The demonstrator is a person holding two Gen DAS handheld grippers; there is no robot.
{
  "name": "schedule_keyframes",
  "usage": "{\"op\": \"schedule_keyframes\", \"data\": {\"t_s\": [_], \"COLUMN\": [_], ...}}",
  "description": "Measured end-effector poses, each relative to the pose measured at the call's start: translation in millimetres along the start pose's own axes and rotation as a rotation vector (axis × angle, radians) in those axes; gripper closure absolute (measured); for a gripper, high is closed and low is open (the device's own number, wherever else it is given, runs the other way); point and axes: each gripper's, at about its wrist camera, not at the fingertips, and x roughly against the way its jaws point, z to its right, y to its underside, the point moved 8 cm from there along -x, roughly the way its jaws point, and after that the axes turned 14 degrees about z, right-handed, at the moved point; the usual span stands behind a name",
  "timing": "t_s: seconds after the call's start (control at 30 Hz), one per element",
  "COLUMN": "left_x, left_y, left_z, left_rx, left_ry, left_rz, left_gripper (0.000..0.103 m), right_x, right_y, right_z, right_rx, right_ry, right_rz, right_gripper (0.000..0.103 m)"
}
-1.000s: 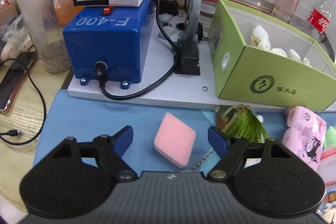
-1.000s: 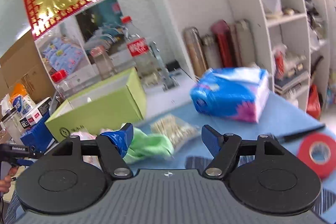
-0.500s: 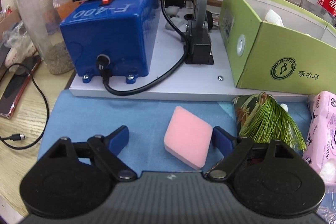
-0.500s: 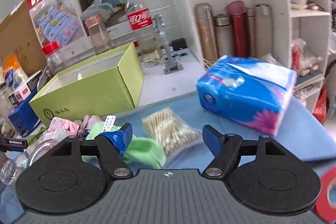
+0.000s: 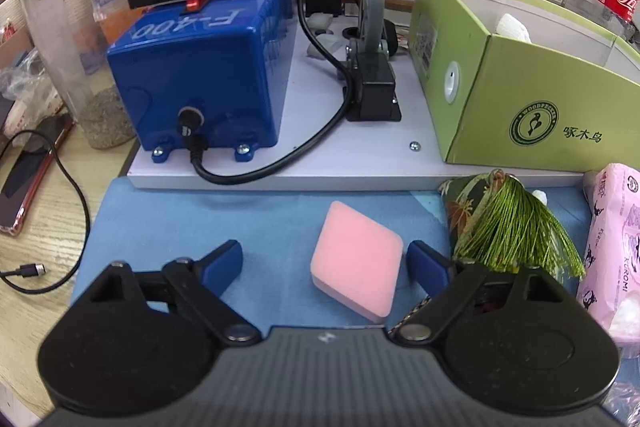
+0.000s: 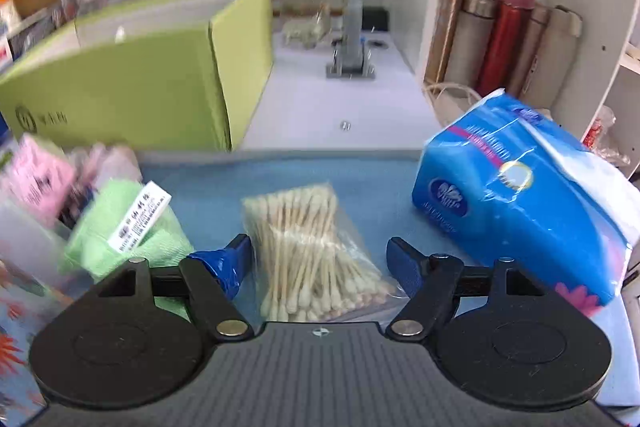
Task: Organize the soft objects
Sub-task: 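Close left tool on pink sponge while right tool grasps cotton swab bag, then carry sponge and swab bag into the green box and open both tools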
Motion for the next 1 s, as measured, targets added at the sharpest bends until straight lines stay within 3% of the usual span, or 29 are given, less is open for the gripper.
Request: {"op": "schedule_keyframes", "data": {"t_s": [0.23,0.33,0.37,0.4,0.47,0.5,0.7,0.87,1.0], "left_x": [1,6,9,11,14,16,49,82,90], "left_y": [-1,-4,-4,-5,-5,-5,-22,-55,-97], "left_z": [0,1,0,-1,-4,-7,-23,-17,19], "left_rx": [-0.016,-0.013,-0.012,-0.002,0.034,0.054,0.178,0.171,0.121], "left_ry": [0.02,0.039,0.042,0.049,0.071,0.081,0.151,0.199,0.274], "left_rz": [0.016,0.037,0.037,0.032,0.025,0.022,0.072,0.144,0.196], "left_gripper": [0.015,0.045,0.064,0.066,0.066,0.067,0.067,0.067,0.067], "right_x": [4,4,4,3,10,13,59,105,102], "right_y": [4,1,0,0,-1,0,-9,-38,-82], "right_z": [5,6,6,7,9,11,23,31,6], "right_rx": [-0.01,-0.012,-0.009,-0.016,-0.033,-0.066,-0.164,-0.26,-0.224], "right_ry": [0.0,0.003,0.008,0.008,0.0,-0.015,-0.018,-0.047,-0.143], "right_rz": [0.068,0.068,0.071,0.078,0.089,0.089,0.213,0.359,0.396], "right_gripper": [0.036,0.036,0.041,0.052,0.078,0.08,0.081,0.081,0.08]}}
